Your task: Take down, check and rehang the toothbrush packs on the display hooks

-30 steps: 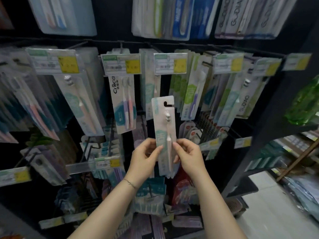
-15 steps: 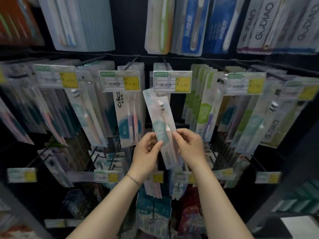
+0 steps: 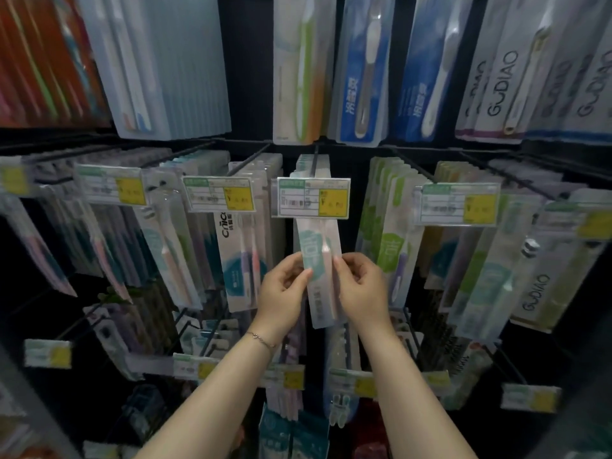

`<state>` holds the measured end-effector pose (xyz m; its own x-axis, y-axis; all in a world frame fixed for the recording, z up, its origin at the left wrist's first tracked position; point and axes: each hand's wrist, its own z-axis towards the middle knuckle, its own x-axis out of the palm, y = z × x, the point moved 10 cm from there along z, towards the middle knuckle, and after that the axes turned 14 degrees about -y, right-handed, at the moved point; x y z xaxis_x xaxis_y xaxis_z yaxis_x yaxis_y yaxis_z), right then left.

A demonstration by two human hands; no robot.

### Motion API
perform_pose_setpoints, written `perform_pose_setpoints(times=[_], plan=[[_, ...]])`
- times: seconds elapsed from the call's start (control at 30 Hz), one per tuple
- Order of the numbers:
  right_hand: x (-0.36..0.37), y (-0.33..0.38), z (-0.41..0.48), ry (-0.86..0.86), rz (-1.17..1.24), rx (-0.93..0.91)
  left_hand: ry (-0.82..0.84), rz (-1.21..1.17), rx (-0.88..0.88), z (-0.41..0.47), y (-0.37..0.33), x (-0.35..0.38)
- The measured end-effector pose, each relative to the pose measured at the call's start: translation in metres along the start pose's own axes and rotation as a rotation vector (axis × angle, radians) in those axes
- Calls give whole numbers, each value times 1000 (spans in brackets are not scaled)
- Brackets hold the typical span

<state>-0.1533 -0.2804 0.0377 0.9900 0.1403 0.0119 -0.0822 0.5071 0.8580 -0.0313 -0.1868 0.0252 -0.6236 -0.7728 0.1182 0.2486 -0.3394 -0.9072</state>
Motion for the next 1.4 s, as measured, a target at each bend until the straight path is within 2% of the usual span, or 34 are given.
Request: perform_pose_setpoints(times=[0.1, 0.33, 0.67, 0.8, 0.93, 1.1, 1.3, 1.4], plan=[[2, -13, 2, 9, -67, 1, 20, 20, -3, 2, 5, 4], [15, -26, 2, 49, -161, 68, -52, 201, 70, 12, 17, -5], [5, -9, 2, 67, -259, -47, 13, 351, 144, -2, 10, -5], [-9, -2, -2, 18, -321, -103, 5, 390, 55, -7, 14, -9], [-21, 0, -11, 39, -410, -135, 93, 482, 50, -17, 17, -2], [-30, 3, -28, 150, -665, -196, 292, 616, 43, -32, 28, 14], [-66, 5, -40, 182, -900, -276, 460, 792, 243, -51, 27, 45], [-89, 6, -40, 167, -980, -338, 491, 893, 376, -62, 21, 62]])
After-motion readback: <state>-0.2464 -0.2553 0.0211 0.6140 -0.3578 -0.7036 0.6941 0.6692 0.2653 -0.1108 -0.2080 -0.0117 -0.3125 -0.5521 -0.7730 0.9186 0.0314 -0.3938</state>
